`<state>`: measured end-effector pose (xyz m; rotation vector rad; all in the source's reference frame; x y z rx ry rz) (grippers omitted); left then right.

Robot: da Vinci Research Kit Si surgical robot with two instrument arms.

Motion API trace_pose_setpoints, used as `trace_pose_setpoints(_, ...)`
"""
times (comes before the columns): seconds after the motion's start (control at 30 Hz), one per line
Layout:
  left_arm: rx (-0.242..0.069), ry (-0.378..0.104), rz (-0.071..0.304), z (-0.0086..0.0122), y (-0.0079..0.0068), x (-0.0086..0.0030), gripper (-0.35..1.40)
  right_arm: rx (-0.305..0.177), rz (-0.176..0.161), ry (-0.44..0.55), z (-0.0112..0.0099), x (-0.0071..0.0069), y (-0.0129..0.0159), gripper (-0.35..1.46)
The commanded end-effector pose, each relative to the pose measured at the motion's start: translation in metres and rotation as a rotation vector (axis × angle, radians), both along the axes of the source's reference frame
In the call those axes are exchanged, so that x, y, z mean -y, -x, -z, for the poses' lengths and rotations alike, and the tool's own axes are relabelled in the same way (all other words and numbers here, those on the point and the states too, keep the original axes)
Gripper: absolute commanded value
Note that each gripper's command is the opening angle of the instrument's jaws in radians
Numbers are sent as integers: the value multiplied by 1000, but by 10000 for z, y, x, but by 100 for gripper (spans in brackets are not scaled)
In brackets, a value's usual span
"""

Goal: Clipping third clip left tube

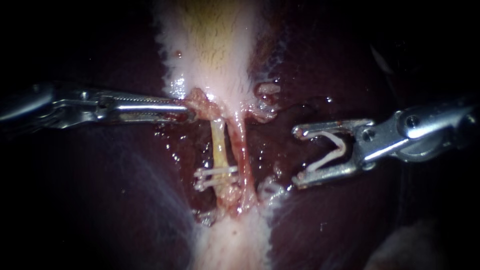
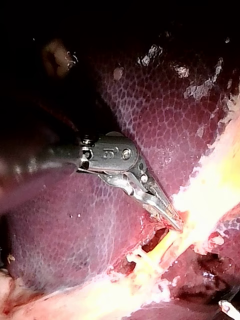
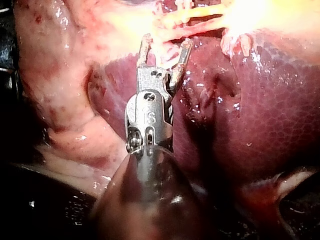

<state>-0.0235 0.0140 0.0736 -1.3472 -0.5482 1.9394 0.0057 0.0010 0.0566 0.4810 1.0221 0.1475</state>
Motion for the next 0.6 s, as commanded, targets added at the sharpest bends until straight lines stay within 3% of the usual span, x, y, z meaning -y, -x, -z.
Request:
trace_pose_setpoints(0.03, 0, 0, 0, 0, -1, 0, -35, 0, 0, 0, 0, 0, 0, 49)
trace_pose_setpoints(0.27, 4, -7, -3, 16, -14, -5, -35, 0, 0, 0, 0, 0, 0, 49)
trace_pose_setpoints(0.4, 8, -21, 20, 49, -37, -19, -35, 0, 1, 0, 0, 0, 0, 49)
trace_pose_setpoints(0.6, 23, 16, 46, 95, -62, -32, -35, 0, 1, 0, 0, 0, 0, 49)
